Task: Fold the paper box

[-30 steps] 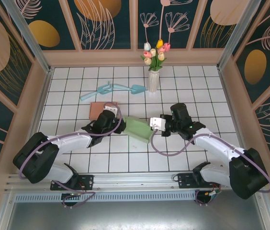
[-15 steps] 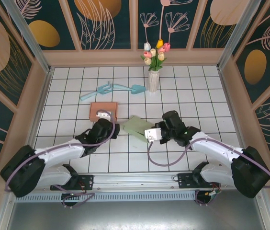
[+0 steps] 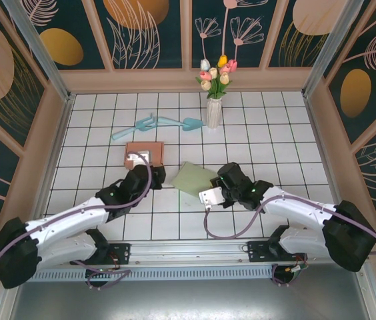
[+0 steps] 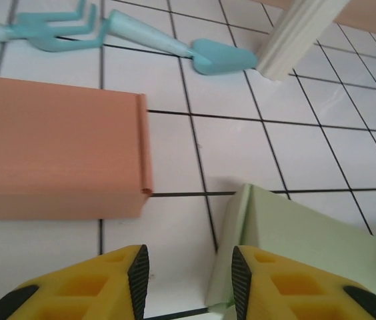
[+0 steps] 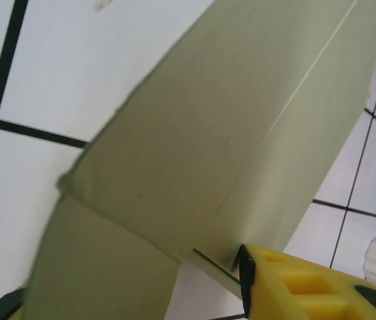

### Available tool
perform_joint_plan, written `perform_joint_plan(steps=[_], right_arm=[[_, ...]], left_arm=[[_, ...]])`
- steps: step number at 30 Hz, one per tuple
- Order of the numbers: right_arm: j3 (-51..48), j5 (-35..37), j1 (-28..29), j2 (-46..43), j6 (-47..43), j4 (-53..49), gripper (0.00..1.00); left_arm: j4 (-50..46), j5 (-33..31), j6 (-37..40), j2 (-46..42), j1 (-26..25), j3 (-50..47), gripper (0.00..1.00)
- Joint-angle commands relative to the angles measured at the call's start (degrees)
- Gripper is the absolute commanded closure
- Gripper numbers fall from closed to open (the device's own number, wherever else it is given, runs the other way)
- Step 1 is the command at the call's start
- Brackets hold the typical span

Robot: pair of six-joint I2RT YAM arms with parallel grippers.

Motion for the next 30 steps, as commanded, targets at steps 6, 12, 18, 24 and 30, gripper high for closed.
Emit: perform_joint_plan(steps=[6, 12, 18, 24, 30], right_arm=[[1.8, 7.4, 1.5, -4.5, -0.6, -9.9, 0.47], [3.5, 8.7, 2.2, -9.8, 4.7, -11.0, 0.43], [11.1, 7.8, 2.9, -17.9, 25.4, -6.9, 0.48], [12.0, 14.7, 3.4, -16.4, 70.6, -1.1, 0.51], [3.9, 21.4, 3.4, -7.8, 97.5, 4.9, 0.46]], left_arm=[[1.6, -2.8, 0.4, 16.4, -4.7, 9.5, 0.56], [4.0, -4.3, 0.0, 23.9, -5.3, 9.7, 0.56], [7.9, -4.4, -1.3, 24.7, -5.3, 5.8, 0.56], [11.2, -4.4, -3.0, 24.6, -5.4, 3.2, 0.55], [13.3, -4.0, -5.0, 25.1, -5.4, 1.2, 0.53]])
